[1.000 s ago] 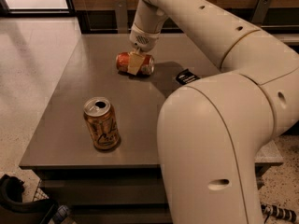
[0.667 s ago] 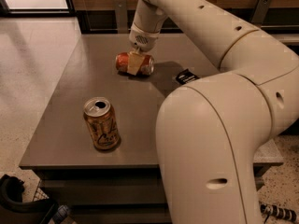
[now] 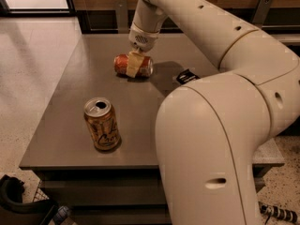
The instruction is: Knock coke can over
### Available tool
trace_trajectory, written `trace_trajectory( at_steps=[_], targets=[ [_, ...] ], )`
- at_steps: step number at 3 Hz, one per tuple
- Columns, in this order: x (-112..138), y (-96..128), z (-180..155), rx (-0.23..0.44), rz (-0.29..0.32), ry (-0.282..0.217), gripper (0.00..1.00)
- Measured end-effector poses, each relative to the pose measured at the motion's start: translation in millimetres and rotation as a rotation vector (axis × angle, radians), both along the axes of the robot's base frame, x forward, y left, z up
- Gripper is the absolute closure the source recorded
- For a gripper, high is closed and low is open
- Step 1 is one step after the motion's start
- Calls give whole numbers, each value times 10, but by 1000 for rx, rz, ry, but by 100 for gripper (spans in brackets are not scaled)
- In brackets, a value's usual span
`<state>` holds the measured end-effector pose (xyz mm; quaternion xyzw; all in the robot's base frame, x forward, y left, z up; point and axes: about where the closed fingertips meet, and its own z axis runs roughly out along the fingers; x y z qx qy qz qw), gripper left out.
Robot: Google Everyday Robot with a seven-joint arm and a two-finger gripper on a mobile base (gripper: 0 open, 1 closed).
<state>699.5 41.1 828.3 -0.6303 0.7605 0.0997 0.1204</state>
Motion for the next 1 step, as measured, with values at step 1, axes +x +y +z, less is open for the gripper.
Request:
trace_trajectory(
  at_steps=[1],
  targets=[
    [6,14,-23,0,1,1,6]
  ],
)
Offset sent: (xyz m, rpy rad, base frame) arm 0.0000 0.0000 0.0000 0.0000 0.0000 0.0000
